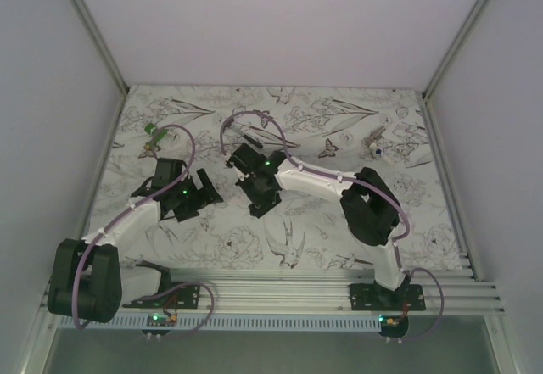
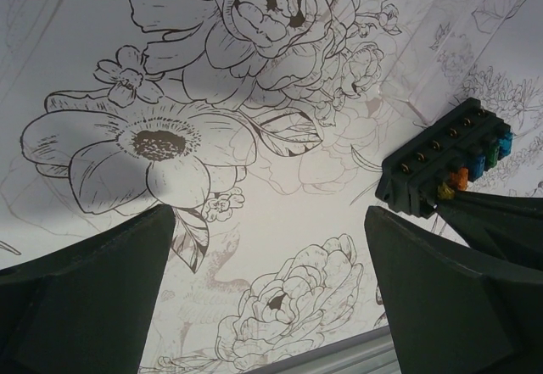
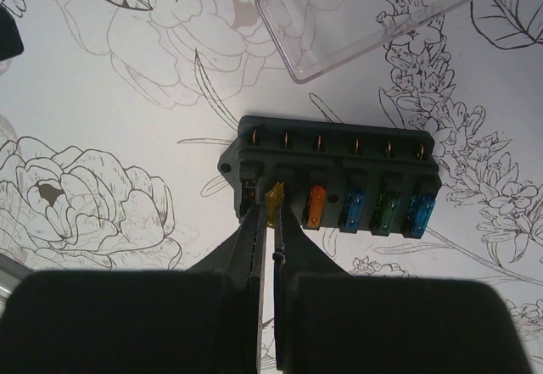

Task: Snap on the fuse box
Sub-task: Install the fuse at the fuse box base.

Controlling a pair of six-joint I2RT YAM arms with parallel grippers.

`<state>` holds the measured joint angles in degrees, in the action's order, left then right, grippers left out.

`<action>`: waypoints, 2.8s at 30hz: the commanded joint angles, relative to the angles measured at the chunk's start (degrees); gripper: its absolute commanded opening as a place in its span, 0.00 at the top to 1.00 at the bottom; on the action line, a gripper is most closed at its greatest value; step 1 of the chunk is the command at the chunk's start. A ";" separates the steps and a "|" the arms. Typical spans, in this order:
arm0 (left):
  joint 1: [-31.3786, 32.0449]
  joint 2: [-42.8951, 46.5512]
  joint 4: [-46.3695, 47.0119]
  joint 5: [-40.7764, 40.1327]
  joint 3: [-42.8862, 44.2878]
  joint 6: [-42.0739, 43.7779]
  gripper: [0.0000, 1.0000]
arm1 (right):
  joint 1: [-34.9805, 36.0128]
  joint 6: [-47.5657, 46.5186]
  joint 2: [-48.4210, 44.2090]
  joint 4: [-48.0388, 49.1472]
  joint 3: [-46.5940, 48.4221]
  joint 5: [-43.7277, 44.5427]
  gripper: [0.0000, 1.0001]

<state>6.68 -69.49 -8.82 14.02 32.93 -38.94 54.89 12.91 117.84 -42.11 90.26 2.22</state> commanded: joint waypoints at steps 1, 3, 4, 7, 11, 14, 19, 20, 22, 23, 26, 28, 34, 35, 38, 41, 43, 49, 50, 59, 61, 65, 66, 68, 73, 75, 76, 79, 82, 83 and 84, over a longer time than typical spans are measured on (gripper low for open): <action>-0.46 0.26 -0.14 1.16 -1.02 0.10 0.00 | -2.35 0.72 7.15 -1.84 -7.69 1.99 1.00; -0.44 0.25 -0.05 1.64 -0.98 0.18 0.00 | -3.19 1.43 4.38 -1.42 -8.69 -0.06 1.00; -0.44 0.25 0.06 2.02 -0.94 0.18 0.01 | -3.47 1.99 3.53 -1.47 -8.89 -0.69 1.00; -0.21 -0.04 0.56 3.69 -0.83 0.25 0.01 | -4.25 3.39 0.19 -2.04 -8.61 -2.69 0.91; 0.74 -0.44 1.38 5.36 -0.67 0.34 0.00 | -4.33 3.79 -2.52 -2.41 -7.21 -2.29 0.82; 1.25 -0.41 1.53 5.71 -0.58 0.21 0.00 | -4.22 3.50 -3.88 -1.50 -6.70 -1.62 0.80; 2.44 -0.32 1.70 5.82 -0.58 0.01 0.00 | -2.35 2.11 -6.38 1.03 -6.81 -0.66 0.70; 2.84 -0.38 1.78 5.78 -0.58 -0.10 0.00 | -1.98 1.62 -6.84 1.44 -6.84 -0.61 0.68; 3.54 -0.35 1.87 5.77 -0.63 -0.38 0.01 | -1.63 1.42 -7.87 2.11 -7.19 0.67 0.66; 3.85 -0.27 1.93 5.76 -0.71 -0.59 0.00 | -1.61 1.30 -8.29 2.50 -7.50 1.37 0.65; 4.49 -0.03 2.10 5.67 -1.14 -1.55 0.01 | -1.61 1.12 -9.45 4.38 -9.05 2.80 0.65; 4.87 0.14 2.31 5.77 -1.36 -2.42 0.01 | -1.63 0.77 -10.08 5.76 -10.25 2.50 0.65; 5.64 1.17 2.45 5.18 -2.27 -3.94 0.02 | -1.58 -1.68 -13.34 10.92 -14.50 3.43 0.66; 5.58 1.54 2.43 4.64 -2.45 -4.12 0.02 | -1.63 -2.40 -14.17 11.78 -15.09 3.26 0.66; 4.92 2.29 2.00 3.75 -2.90 -4.90 0.02 | -1.51 -5.41 -16.51 14.61 -16.86 1.88 0.67; 4.37 2.01 1.81 3.48 -3.04 -5.72 0.02 | -1.35 -8.13 -17.67 17.36 -18.24 1.78 0.67; 4.25 1.25 1.81 3.72 -2.88 -6.06 0.02 | -1.29 -9.30 -17.31 18.25 -18.20 1.09 0.68; 4.26 0.93 1.71 3.84 -2.69 -6.24 0.01 | -0.37 -10.45 -15.04 19.40 -18.19 1.03 0.69; 4.30 0.98 1.70 3.82 -2.69 -6.26 0.02 | -0.38 -10.40 -14.68 19.43 -18.21 1.10 0.69; 4.29 0.95 1.70 4.11 -2.69 -6.15 0.01 | -0.22 -10.10 -12.95 19.11 -17.84 1.87 0.72; 4.26 1.08 1.75 4.10 -2.69 -6.15 0.01 | -0.23 -9.97 -12.55 18.80 -17.84 2.29 0.74; 4.31 1.12 1.70 4.25 -2.69 -6.20 0.01 | -0.18 -9.91 -11.79 18.49 -17.95 2.63 0.77; 4.31 1.12 1.70 4.26 -2.69 -6.28 0.01 | -0.22 -9.93 -11.70 18.56 -17.93 2.66 0.79; 4.30 1.12 1.70 4.28 -2.69 -6.24 0.01 | -0.20 -9.84 -11.59 18.48 -18.00 2.91 0.81; 4.26 1.20 1.73 4.36 -2.69 -6.24 0.01 | -0.18 -9.13 -11.66 18.28 -17.81 3.11 0.92; 4.30 1.19 1.70 4.44 -2.69 -6.24 0.01 | -0.35 -8.45 -11.69 17.62 -17.40 2.79 0.96; 4.31 1.14 1.71 4.46 -2.69 -6.24 0.02 | -0.58 -7.96 -11.55 17.14 -17.01 2.27 0.98; 4.31 1.07 1.71 4.75 -2.56 -6.24 0.01 | -1.49 -6.41 -10.48 14.39 -15.42 0.33 1.00; 4.31 1.11 1.71 4.87 -2.59 -6.15 0.01 | -2.40 -5.09 -8.76 11.91 -14.35 -0.28 1.00; 4.31 1.16 1.77 4.88 -2.60 -6.15 0.01 | -2.68 -4.60 -8.22 11.23 -14.18 -0.34 1.00; 4.31 1.16 1.71 4.89 -2.61 -6.15 0.01 | -3.15 -4.10 -7.71 10.66 -14.12 -0.73 1.00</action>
<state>11.25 -68.27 -6.04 18.06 30.94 -44.56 53.28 5.96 107.39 -27.14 74.37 2.90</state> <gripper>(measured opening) 0.985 0.081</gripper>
